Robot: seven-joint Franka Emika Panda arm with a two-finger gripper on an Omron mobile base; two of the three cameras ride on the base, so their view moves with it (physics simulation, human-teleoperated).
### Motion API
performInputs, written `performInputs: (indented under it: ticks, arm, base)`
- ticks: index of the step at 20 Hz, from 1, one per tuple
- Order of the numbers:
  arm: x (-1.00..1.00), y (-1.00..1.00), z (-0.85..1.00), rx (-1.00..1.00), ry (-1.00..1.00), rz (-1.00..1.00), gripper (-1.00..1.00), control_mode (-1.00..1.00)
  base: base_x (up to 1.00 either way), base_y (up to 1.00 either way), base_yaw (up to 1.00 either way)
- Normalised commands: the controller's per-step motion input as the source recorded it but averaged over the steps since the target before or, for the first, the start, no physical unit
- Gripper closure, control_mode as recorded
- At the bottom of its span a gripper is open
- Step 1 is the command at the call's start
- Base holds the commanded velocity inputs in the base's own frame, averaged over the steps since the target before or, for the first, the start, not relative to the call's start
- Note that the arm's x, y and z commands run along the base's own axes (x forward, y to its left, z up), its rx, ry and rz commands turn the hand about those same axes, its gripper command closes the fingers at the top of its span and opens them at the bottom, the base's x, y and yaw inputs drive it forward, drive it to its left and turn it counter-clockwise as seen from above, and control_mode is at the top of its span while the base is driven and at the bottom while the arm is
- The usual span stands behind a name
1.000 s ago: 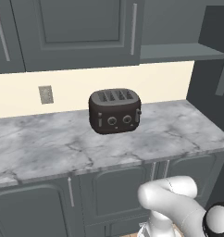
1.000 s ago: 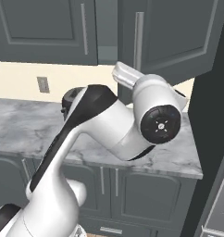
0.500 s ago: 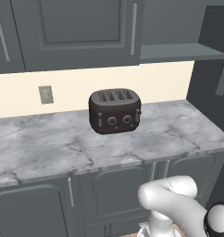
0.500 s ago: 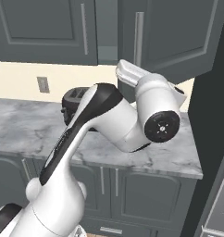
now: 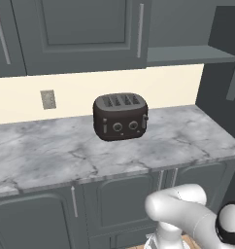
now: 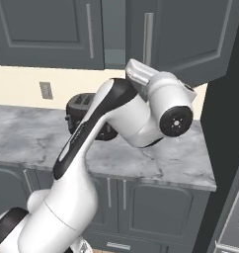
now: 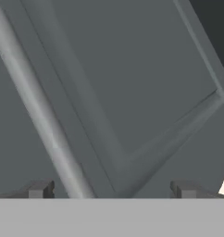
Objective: Close all open cabinet doors.
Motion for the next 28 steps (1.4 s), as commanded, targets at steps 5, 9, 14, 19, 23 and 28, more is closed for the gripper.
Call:
performInputs:
  ticks: [5, 9, 14, 19, 23, 28]
  arm:
    - [0.47, 0.0, 0.0, 0.0, 0.0, 0.04, -1.0, -1.0]
    - [0.45, 0.0, 0.0, 0.0, 0.0, 0.03, -1.0, -1.0]
    - [0.48, 0.0, 0.0, 0.0, 0.0, 0.02, -1.0, -1.0]
    - [0.54, 0.0, 0.0, 0.0, 0.0, 0.0, -1.0, -1.0]
    - [0.58, 0.01, 0.0, 0.0, 0.0, 0.0, -1.0, -1.0]
    - [0.44, 0.0, 0.0, 0.0, -0.01, 0.0, -1.0, -1.0]
  base:
    - [0.0, 0.0, 0.0]
    - [0.0, 0.0, 0.0]
    - [0.0, 0.0, 0.0]
    - [0.0, 0.0, 0.0]
    - [0.0, 0.0, 0.0]
    - [0.0, 0.0, 0.0]
